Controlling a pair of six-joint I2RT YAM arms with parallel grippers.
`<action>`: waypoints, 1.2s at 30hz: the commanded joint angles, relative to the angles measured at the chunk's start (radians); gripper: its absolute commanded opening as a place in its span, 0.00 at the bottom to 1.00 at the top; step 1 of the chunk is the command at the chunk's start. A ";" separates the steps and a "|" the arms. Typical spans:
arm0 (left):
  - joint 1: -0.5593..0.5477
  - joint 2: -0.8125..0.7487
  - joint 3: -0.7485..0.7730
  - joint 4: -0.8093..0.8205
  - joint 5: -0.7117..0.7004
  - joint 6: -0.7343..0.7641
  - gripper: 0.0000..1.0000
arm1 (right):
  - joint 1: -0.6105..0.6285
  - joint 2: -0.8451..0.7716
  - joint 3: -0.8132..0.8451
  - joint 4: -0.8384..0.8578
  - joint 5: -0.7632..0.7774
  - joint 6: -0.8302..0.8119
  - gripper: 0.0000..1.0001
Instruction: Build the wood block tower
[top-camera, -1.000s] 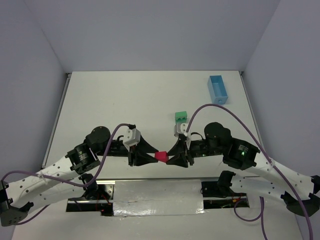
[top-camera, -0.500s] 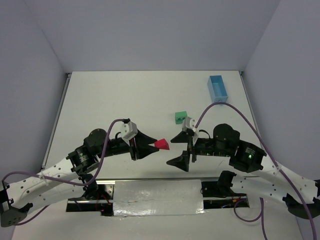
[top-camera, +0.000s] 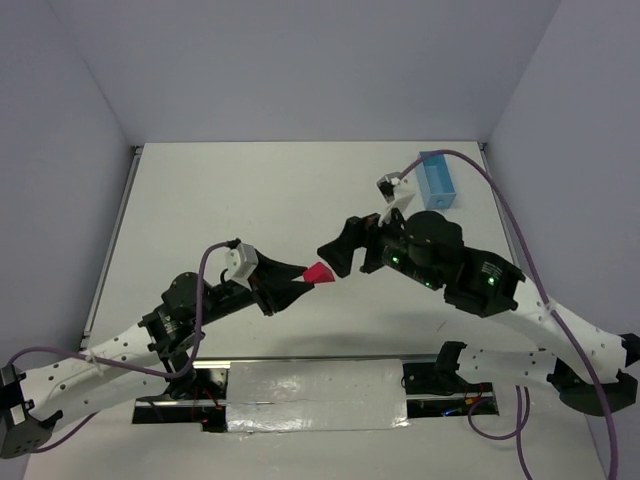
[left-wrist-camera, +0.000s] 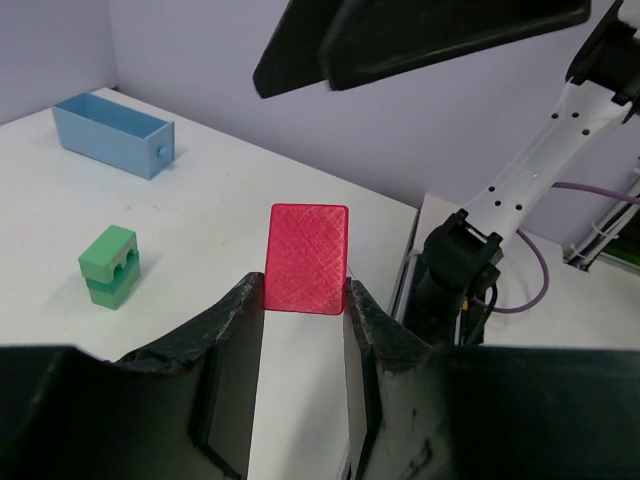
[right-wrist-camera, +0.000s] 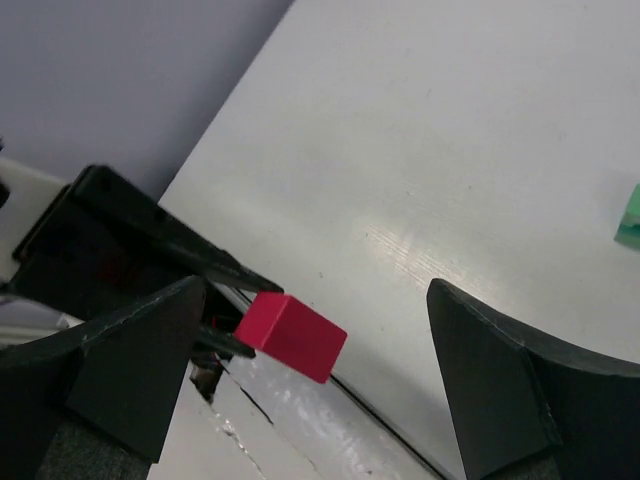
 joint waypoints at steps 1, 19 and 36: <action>-0.003 0.010 -0.008 0.141 -0.034 0.053 0.00 | 0.027 0.091 0.081 -0.136 0.127 0.155 1.00; -0.003 0.047 0.022 0.081 0.063 0.111 0.00 | 0.061 -0.062 -0.058 0.181 -0.196 -0.353 0.85; -0.003 0.026 0.053 0.055 0.107 0.111 0.00 | -0.185 -0.155 -0.316 0.375 -0.579 -0.333 1.00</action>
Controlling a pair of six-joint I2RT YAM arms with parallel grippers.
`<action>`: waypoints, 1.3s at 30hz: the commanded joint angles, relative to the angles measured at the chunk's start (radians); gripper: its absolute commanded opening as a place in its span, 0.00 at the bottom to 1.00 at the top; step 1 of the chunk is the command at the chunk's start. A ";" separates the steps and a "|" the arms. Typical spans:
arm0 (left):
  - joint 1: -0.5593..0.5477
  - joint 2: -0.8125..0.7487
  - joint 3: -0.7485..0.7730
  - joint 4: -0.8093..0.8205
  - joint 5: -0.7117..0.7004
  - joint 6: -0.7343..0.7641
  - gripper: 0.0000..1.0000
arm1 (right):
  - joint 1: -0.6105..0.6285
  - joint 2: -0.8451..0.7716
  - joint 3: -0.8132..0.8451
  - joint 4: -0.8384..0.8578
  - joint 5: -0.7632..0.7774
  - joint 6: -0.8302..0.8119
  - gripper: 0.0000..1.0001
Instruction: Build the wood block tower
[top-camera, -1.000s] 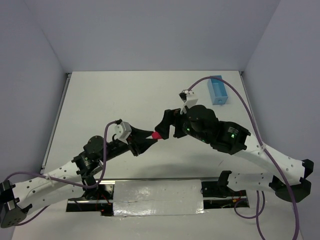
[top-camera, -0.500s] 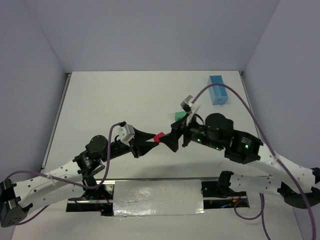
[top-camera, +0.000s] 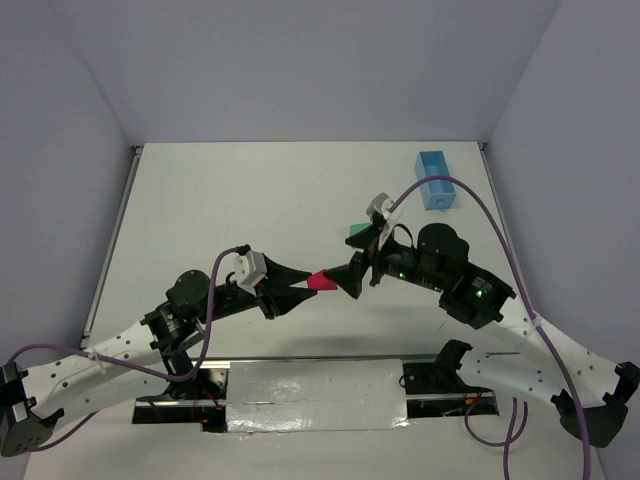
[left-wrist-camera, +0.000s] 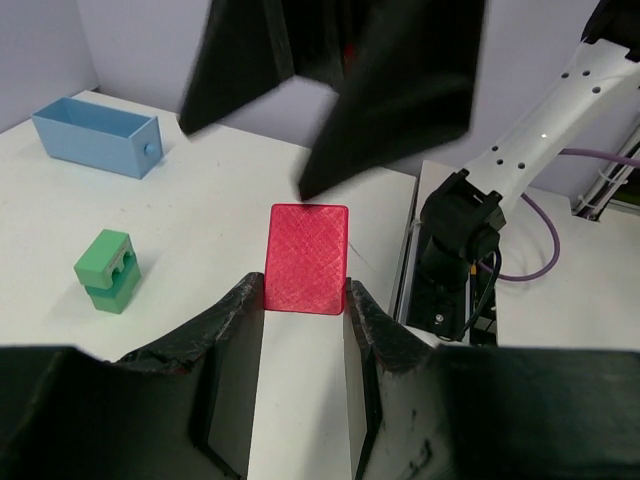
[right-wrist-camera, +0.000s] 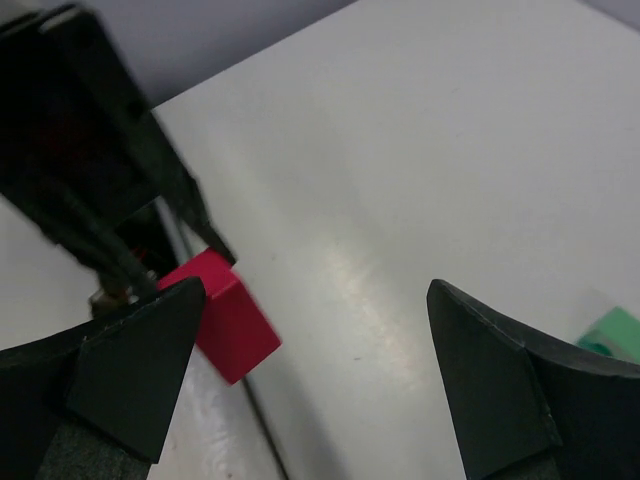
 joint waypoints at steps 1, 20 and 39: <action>-0.003 0.006 0.058 0.081 0.041 -0.010 0.00 | -0.003 -0.102 -0.096 0.172 -0.300 0.040 1.00; -0.003 -0.026 0.055 0.196 0.265 -0.144 0.00 | -0.024 -0.236 -0.257 0.383 -0.497 -0.025 0.82; -0.003 0.034 0.097 0.113 0.212 -0.133 0.75 | -0.026 -0.205 -0.236 0.313 -0.587 -0.109 0.10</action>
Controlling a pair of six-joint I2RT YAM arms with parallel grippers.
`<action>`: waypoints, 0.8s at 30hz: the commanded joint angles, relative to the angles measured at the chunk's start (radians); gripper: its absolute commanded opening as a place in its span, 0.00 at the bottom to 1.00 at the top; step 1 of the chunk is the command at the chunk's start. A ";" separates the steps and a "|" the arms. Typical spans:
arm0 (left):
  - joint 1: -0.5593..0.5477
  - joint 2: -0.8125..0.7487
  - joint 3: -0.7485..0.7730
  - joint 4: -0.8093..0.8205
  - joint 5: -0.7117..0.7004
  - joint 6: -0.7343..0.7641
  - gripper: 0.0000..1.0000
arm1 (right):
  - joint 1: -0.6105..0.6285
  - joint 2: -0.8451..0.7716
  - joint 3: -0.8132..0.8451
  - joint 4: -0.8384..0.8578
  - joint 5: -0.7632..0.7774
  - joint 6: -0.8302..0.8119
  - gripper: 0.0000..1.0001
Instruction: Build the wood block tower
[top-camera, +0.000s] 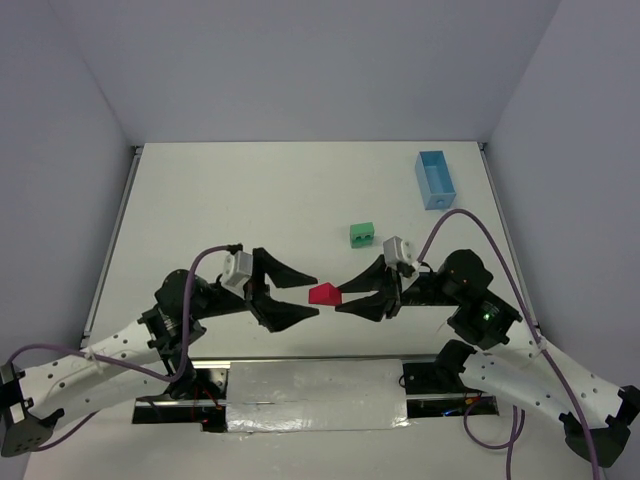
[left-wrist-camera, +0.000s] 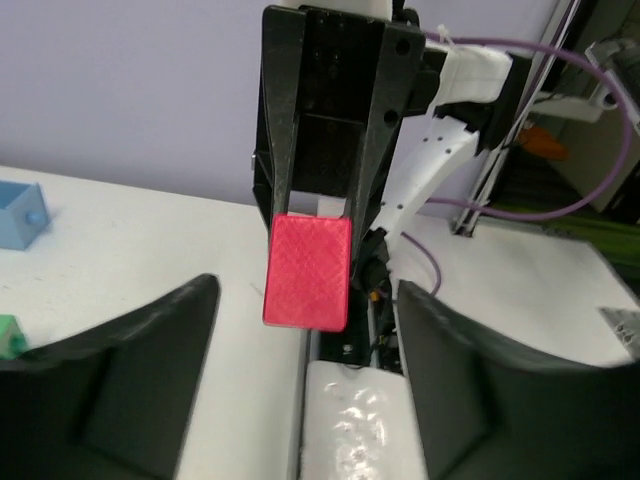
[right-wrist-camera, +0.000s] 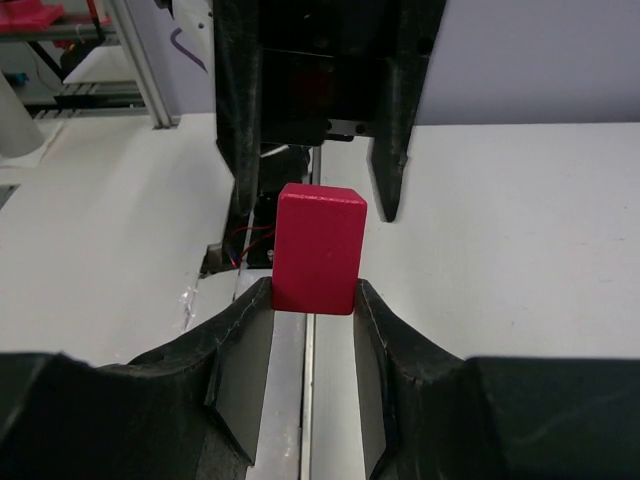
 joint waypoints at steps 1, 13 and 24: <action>-0.007 0.022 0.078 -0.034 0.002 0.010 0.88 | 0.001 0.004 0.042 -0.019 -0.005 -0.080 0.10; -0.007 0.063 0.323 -0.589 -0.036 0.158 0.99 | -0.001 0.084 0.156 -0.331 0.032 -0.233 0.08; -0.007 0.114 0.340 -0.619 0.066 0.198 0.99 | 0.001 0.098 0.199 -0.388 -0.046 -0.249 0.11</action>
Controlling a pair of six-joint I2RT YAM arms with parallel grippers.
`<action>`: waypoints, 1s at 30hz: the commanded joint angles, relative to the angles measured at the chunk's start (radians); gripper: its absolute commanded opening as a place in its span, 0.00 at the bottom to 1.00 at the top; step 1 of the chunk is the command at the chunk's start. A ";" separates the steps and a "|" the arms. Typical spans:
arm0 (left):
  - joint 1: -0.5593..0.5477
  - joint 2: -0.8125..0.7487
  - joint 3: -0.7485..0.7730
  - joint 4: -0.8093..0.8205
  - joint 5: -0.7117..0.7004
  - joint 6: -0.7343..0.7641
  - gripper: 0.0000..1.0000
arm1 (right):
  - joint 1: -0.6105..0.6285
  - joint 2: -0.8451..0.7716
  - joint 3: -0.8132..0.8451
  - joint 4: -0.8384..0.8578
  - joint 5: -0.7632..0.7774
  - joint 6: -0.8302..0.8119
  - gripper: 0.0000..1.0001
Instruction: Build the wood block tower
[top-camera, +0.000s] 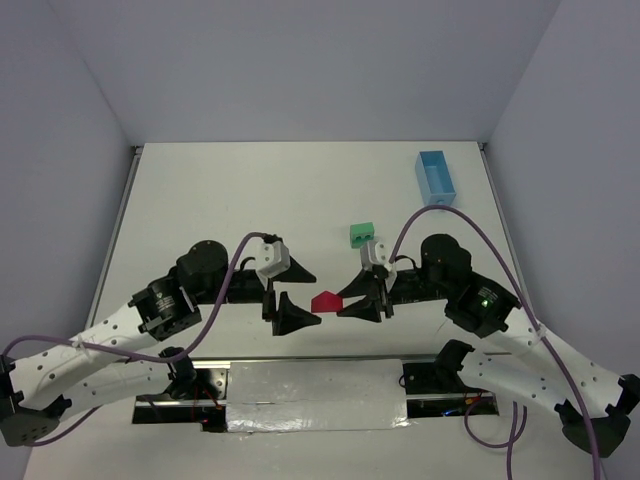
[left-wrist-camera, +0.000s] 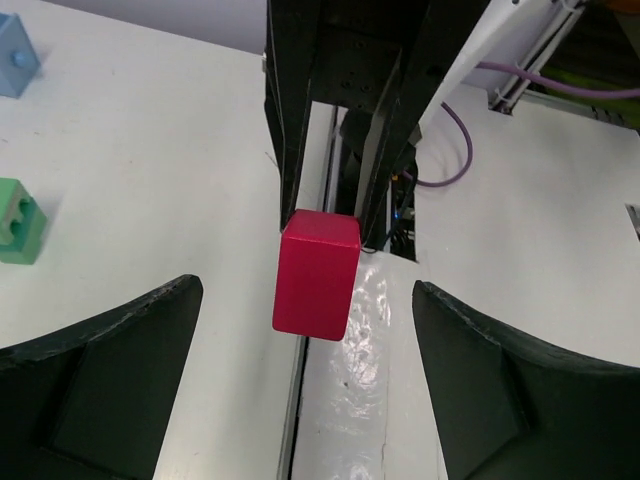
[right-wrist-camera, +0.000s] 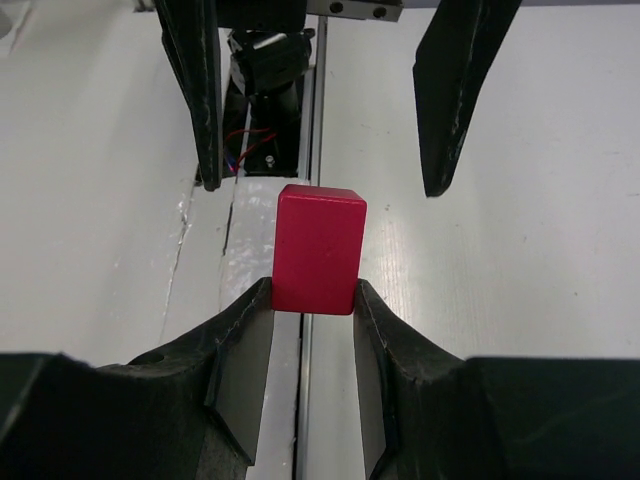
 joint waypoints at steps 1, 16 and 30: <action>-0.004 0.025 0.030 0.027 0.089 0.038 0.98 | -0.001 0.010 0.063 -0.027 -0.044 -0.022 0.11; -0.004 0.082 0.070 0.028 0.086 0.074 0.89 | 0.002 0.056 0.066 -0.039 -0.050 -0.018 0.13; -0.004 0.111 0.076 0.016 0.082 0.077 0.73 | -0.001 0.040 0.063 -0.028 -0.053 -0.012 0.13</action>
